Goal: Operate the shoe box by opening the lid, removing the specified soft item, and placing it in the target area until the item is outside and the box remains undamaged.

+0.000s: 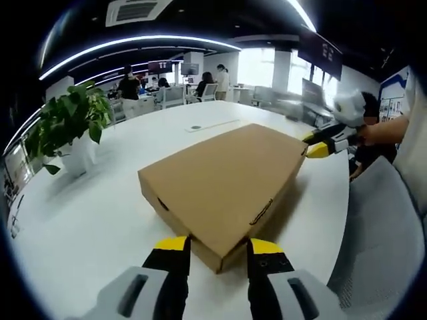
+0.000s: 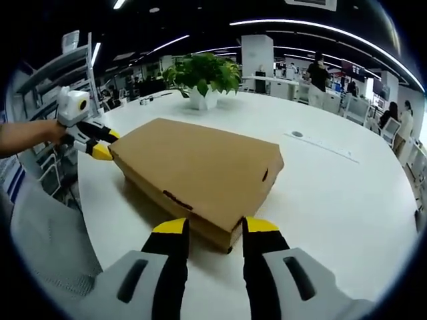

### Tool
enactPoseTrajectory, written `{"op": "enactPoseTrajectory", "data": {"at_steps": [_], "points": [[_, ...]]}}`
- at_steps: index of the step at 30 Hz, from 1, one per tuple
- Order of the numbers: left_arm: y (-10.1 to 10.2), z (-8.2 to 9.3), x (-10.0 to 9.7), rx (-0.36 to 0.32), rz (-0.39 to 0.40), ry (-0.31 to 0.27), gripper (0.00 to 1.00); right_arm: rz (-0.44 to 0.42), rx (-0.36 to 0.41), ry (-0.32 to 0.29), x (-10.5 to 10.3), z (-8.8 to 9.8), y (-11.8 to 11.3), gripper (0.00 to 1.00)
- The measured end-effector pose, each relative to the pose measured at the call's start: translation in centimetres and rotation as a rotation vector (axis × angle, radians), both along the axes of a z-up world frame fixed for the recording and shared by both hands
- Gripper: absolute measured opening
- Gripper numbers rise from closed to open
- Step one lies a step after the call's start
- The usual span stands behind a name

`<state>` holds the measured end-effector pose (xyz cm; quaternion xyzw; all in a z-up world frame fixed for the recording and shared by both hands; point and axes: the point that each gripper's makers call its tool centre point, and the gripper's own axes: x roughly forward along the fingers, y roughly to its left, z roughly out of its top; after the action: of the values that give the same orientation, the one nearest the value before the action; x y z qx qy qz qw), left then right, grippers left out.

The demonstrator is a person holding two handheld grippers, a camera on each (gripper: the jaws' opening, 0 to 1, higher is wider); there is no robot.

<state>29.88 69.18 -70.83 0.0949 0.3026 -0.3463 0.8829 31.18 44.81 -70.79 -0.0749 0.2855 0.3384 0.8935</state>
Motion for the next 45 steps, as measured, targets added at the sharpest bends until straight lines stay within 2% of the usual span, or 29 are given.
{"op": "enactPoseTrajectory", "data": {"at_steps": [7, 11, 20, 30, 37, 41, 45], "points": [[0.5, 0.1, -0.1, -0.003, 0.017, 0.001, 0.32, 0.006, 0.002, -0.002, -0.7, 0.0, 0.4, 0.28], [0.5, 0.1, -0.1, 0.001, 0.038, 0.008, 0.32, -0.001, -0.009, -0.006, -0.4, -0.1, 0.1, 0.25], [0.4, -0.2, 0.0, 0.027, 0.086, 0.02, 0.34, 0.011, -0.011, -0.025, -0.3, -0.1, 0.0, 0.26], [0.0, -0.7, 0.1, 0.025, 0.131, 0.016, 0.42, 0.018, -0.005, -0.036, -0.1, -0.2, 0.6, 0.32], [-0.6, -0.2, -0.5, 0.038, 0.099, 0.037, 0.51, 0.023, 0.009, -0.031, -0.4, 0.0, 1.1, 0.4], [-1.1, 0.0, -0.9, 0.027, 0.081, 0.052, 0.6, 0.035, 0.031, -0.032, -0.8, 0.5, 1.4, 0.46], [-1.2, 0.5, -1.0, 0.013, 0.081, 0.05, 0.62, 0.044, 0.045, -0.041, -1.0, 1.2, 1.6, 0.49]]}}
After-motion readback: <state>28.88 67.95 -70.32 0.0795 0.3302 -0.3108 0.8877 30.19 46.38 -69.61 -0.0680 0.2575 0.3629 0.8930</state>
